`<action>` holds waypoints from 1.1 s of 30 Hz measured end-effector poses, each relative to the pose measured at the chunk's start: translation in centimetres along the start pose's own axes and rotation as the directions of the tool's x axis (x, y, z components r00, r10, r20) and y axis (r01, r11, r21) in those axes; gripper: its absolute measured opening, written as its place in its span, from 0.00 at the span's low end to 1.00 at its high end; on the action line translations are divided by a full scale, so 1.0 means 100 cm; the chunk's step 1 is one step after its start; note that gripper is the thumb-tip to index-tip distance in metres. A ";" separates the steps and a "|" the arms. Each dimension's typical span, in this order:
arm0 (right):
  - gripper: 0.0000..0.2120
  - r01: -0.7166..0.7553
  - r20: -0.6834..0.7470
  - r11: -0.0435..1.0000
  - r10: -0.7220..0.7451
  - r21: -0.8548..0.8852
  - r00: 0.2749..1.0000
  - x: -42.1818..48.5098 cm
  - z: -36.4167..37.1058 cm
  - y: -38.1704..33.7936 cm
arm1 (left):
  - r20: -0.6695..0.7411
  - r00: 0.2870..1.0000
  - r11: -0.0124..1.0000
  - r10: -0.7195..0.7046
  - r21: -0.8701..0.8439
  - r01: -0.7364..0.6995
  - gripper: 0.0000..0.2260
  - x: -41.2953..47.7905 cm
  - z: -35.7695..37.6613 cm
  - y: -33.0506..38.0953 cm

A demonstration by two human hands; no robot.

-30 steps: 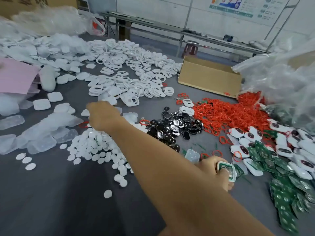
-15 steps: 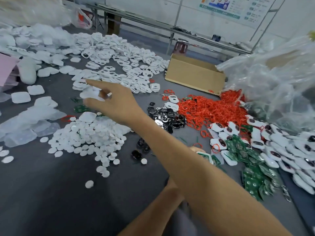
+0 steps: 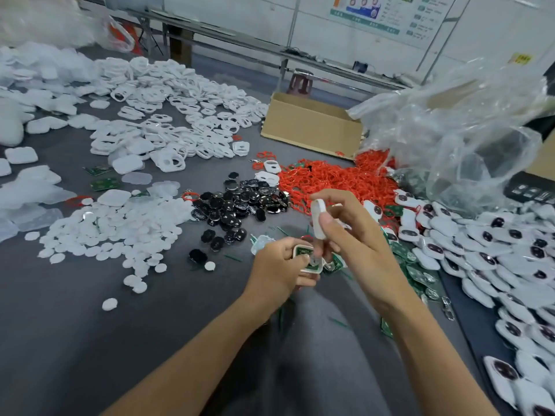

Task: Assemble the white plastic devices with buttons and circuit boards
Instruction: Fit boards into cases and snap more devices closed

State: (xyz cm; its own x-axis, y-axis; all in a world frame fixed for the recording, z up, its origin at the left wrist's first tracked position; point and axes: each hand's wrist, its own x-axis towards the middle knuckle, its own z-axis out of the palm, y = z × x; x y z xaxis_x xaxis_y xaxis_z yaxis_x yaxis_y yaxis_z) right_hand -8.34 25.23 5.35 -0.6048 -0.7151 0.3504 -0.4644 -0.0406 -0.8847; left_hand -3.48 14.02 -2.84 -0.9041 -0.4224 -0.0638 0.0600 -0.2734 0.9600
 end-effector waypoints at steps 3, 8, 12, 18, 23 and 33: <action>0.09 -0.053 -0.072 0.989 0.064 0.141 0.995 -0.005 -0.010 0.015 | 0.001 1.000 0.999 0.010 0.033 -0.010 0.09 -0.005 0.001 0.003; 0.08 -0.193 -0.145 0.944 0.237 0.267 0.961 -0.006 -0.024 0.039 | -0.027 0.999 0.999 -0.026 -0.030 0.025 0.10 -0.011 0.006 0.012; 0.04 -0.240 -0.231 0.914 0.324 0.328 0.918 -0.008 -0.030 0.048 | -0.043 0.999 0.999 -0.032 -0.026 0.031 0.09 -0.010 0.007 0.015; 0.05 -0.238 -0.273 0.939 0.304 0.249 0.913 -0.008 -0.026 0.051 | -0.046 0.998 0.999 -0.036 -0.012 0.036 0.09 -0.008 0.008 0.012; 0.07 -0.246 -0.224 0.907 0.333 0.343 0.916 -0.007 -0.010 0.051 | -0.032 0.999 0.999 -0.040 -0.023 0.040 0.07 -0.008 0.009 0.012; 0.11 -0.235 -0.195 0.906 0.317 0.353 0.928 -0.009 -0.014 0.056 | -0.003 0.998 0.996 -0.063 -0.062 0.063 0.08 -0.008 0.006 0.013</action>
State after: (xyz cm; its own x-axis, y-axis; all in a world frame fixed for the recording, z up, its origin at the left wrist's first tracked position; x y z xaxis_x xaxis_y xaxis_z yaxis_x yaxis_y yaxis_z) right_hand -11.29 26.59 0.55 -0.8348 -0.5404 0.1052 -0.0507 -0.1149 -0.9921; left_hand -2.94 14.49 -1.33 -0.9047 -0.4071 -0.1256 0.0287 -0.3523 0.9355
